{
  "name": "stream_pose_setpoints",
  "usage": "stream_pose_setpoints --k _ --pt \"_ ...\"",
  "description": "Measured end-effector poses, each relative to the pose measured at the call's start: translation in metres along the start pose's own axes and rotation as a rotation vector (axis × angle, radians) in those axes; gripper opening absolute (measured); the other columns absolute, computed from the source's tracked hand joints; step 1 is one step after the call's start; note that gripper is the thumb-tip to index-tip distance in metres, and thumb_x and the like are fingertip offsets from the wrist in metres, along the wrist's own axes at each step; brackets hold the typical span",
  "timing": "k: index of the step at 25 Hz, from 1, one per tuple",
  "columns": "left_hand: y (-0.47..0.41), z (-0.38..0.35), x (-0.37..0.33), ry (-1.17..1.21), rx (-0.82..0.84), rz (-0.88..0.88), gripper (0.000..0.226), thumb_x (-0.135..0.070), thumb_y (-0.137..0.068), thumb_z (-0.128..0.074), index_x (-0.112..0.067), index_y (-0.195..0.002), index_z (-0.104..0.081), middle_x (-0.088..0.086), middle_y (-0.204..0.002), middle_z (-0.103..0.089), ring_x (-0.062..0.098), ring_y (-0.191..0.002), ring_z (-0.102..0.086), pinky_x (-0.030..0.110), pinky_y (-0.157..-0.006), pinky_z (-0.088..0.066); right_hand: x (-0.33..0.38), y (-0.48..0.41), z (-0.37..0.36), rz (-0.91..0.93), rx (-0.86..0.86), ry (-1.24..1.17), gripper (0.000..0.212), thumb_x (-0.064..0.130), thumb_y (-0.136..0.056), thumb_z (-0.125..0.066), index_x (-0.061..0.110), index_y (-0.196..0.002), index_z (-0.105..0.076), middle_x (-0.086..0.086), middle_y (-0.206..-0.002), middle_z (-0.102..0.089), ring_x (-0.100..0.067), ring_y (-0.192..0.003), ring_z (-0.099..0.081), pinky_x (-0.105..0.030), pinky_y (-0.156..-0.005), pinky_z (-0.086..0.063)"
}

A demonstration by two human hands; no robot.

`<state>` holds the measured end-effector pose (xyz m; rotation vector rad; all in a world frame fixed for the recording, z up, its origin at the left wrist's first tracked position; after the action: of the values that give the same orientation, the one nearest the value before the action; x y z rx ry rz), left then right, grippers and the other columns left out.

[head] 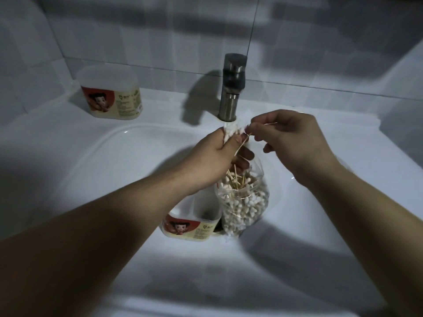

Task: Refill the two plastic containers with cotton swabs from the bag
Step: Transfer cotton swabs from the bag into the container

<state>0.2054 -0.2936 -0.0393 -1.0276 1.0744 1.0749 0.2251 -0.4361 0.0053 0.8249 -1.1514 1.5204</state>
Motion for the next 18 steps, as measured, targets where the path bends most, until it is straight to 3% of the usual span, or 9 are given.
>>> stream_pose_setpoints --k 5,9,11,13,16,18 --pt "0.001 -0.001 -0.002 -0.045 0.014 -0.032 0.022 -0.023 -0.110 -0.040 -0.012 -0.105 -0.059 -0.006 -0.070 -0.055 0.007 -0.060 -0.054 0.031 -0.067 -0.049 0.005 0.004 -0.008 0.123 0.047 0.047 0.014 0.015 -0.092 -0.072 0.024 -0.101 -0.078 0.012 -0.076 -0.076 0.000 -0.075 -0.072 -0.012 -0.065 -0.049" --pt "0.001 0.001 -0.004 -0.015 -0.014 -0.033 0.023 -0.020 -0.110 -0.040 -0.021 -0.091 -0.054 -0.007 -0.070 -0.053 0.002 -0.057 -0.049 0.020 -0.060 -0.044 0.012 0.009 -0.020 0.246 0.139 0.302 0.029 0.020 -0.098 -0.063 0.031 -0.124 -0.073 0.019 -0.109 -0.075 0.008 -0.104 -0.066 -0.022 -0.090 -0.055" --pt "0.001 0.001 -0.006 -0.012 -0.011 -0.028 0.025 -0.020 -0.110 -0.040 -0.022 -0.088 -0.053 -0.007 -0.070 -0.052 0.003 -0.058 -0.048 0.020 -0.059 -0.043 0.019 0.014 -0.022 0.297 0.156 0.358 0.039 0.018 -0.099 -0.061 0.037 -0.133 -0.065 0.029 -0.119 -0.068 0.010 -0.112 -0.062 -0.023 -0.095 -0.053" --pt "0.001 0.000 -0.006 -0.027 0.000 -0.023 0.025 -0.021 -0.110 -0.040 -0.020 -0.088 -0.052 -0.007 -0.071 -0.052 0.004 -0.059 -0.048 0.023 -0.061 -0.043 0.024 0.018 -0.024 0.338 0.193 0.403 0.048 0.014 -0.100 -0.058 0.042 -0.139 -0.057 0.032 -0.121 -0.063 0.010 -0.104 -0.063 -0.011 -0.085 -0.049" --pt "0.001 0.000 -0.005 -0.014 0.007 -0.027 0.022 -0.021 -0.110 -0.039 -0.014 -0.097 -0.055 -0.006 -0.071 -0.051 0.005 -0.061 -0.048 0.025 -0.063 -0.044 0.019 0.021 -0.030 0.309 0.271 0.460 0.050 0.010 -0.100 -0.054 0.036 -0.143 -0.056 0.017 -0.119 -0.066 0.014 -0.064 -0.057 -0.002 -0.063 -0.039" --pt "0.000 0.002 -0.005 0.013 -0.014 -0.026 0.022 -0.022 -0.110 -0.038 -0.013 -0.103 -0.057 -0.006 -0.071 -0.051 0.007 -0.062 -0.048 0.024 -0.061 -0.045 0.020 0.023 -0.031 0.310 0.261 0.400 0.053 0.005 -0.098 -0.053 0.033 -0.144 -0.055 0.015 -0.117 -0.068 0.011 -0.072 -0.062 -0.009 -0.067 -0.047"
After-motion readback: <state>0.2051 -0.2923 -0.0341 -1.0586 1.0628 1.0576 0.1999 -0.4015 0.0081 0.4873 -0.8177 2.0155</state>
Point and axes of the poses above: each hand's wrist, its own y-axis away from the middle knuckle, its own z-axis out of the back of the hand, x = y × z, the point moved 9 cm from there along -y, towards the middle knuckle
